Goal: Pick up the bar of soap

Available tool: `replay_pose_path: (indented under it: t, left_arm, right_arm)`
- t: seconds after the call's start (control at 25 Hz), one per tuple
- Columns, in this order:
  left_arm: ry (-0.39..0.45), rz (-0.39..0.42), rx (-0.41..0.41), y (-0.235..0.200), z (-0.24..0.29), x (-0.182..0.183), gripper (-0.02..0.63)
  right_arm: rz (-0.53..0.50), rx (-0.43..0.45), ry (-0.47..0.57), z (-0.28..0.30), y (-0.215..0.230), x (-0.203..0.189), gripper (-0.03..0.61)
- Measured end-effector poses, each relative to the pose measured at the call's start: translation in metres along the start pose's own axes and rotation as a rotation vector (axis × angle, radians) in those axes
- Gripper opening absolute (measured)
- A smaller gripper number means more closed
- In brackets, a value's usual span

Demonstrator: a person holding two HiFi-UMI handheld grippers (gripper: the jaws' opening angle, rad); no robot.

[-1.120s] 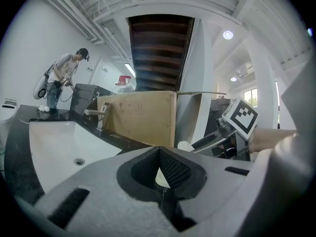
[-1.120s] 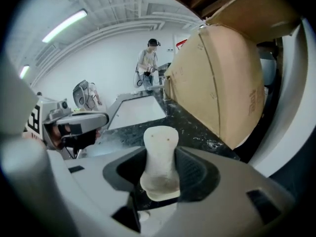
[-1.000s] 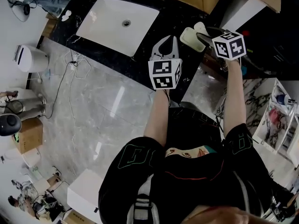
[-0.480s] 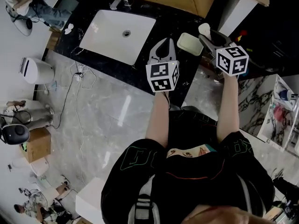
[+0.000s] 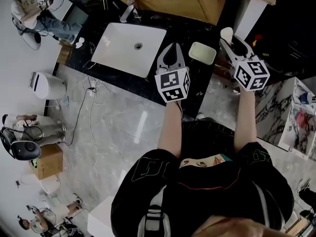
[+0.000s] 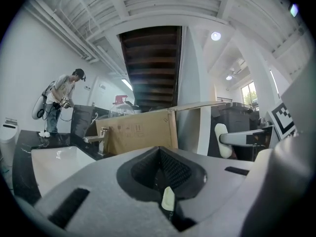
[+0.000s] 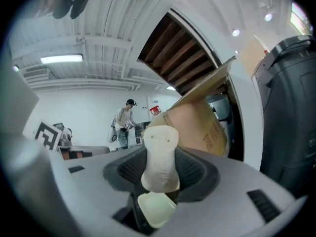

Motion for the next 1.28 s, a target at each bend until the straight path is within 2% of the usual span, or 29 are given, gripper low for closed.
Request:
replay_pose_path:
  t: [0.08,0.36,1.28]
  left_arm:
    - [0.010,0.006,-0.002,0.001,0.000,0.004,0.008]
    - [0.035,0.023,0.002,0.001,-0.003,0.014,0.008]
    - [0.046,0.040,-0.021,0.005,-0.003,0.021,0.008]
  right_arm:
    - [0.040,0.002,0.049,-0.004,0.001,0.008,0.187]
    - [0.032,-0.035,0.122,-0.014,0.001,0.025,0.186]
    - [0.004,-0.055,0.155,-0.023,0.003,0.032,0.183]
Point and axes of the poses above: the fingertips, and each gripper's own axes: z forward along the fingers, y to its right, x out of its top, the point moved 4 cm from there along -z, backward along the fingers, and after that the axes turned 7 degrees about z, right-handed, at the moved point
